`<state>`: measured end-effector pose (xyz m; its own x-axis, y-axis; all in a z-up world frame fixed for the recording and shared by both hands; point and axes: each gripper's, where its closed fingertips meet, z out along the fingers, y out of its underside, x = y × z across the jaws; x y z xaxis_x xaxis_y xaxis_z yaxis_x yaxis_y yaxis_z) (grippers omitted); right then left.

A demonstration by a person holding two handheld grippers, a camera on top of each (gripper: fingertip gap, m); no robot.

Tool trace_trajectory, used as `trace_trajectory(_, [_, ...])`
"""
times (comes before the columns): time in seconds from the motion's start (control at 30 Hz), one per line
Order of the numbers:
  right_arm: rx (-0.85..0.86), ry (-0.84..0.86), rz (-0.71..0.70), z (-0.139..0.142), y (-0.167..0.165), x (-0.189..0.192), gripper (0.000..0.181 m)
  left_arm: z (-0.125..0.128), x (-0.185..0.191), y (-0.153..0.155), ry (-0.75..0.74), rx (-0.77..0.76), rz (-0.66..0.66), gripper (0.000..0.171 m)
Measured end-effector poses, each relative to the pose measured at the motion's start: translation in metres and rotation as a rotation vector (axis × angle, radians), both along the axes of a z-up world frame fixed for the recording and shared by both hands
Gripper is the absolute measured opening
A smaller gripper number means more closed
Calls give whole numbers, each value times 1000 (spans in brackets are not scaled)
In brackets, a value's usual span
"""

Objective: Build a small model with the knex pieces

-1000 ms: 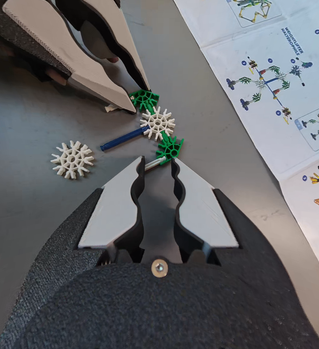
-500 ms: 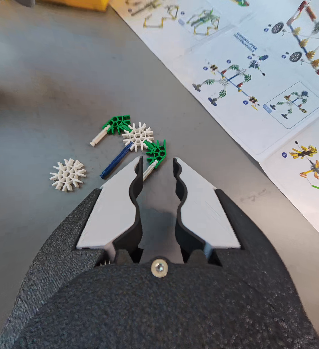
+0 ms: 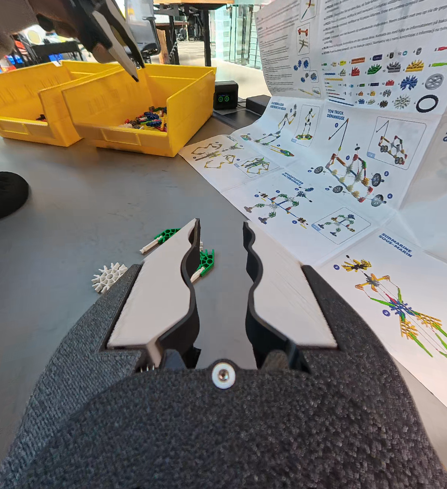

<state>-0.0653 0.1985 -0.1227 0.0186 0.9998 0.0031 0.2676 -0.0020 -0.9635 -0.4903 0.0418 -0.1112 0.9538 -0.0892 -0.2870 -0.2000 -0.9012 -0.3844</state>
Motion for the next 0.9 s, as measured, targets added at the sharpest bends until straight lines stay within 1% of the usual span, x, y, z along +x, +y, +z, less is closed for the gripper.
trace_trajectory(0.1, [50, -9, 23, -3, -6, -1, 30, -42, -13, -13, -45, -203, -43, 41])
trace_trajectory(0.17, [73, -12, 33, -4, -8, -2, 30, -64, -15, -18, -70, -305, -65, 41])
trace_trajectory(0.23, [78, -20, 39, -7, -9, -2, 30, -78, -16, -19, -75, -378, -82, 42])
trace_trajectory(0.3, [73, -29, 40, -11, -9, -3, 30, -86, -14, -14, -71, -412, -102, 42])
trace_trajectory(0.43, [63, -28, 33, -12, -6, -2, 29, -97, -10, -8, -68, -464, -134, 42])
trace_trajectory(0.47, [60, -26, 32, -11, -6, -2, 29, -99, -10, -7, -66, -477, -139, 40])
trace_trajectory(0.53, [52, -24, 30, -11, -5, -1, 29, -100, -11, -6, -48, -490, -148, 30])
trace_trajectory(0.57, [48, -22, 30, -11, -4, -1, 29, -100, -12, -6, -51, -494, -150, 27])
trace_trajectory(0.63, [42, -21, 31, -11, -4, -1, 29, -99, -12, -5, -63, -495, -144, 26])
trace_trajectory(0.9, [49, -24, 39, -11, -6, -1, 29, -85, -25, 1, -6, -427, -124, 9])
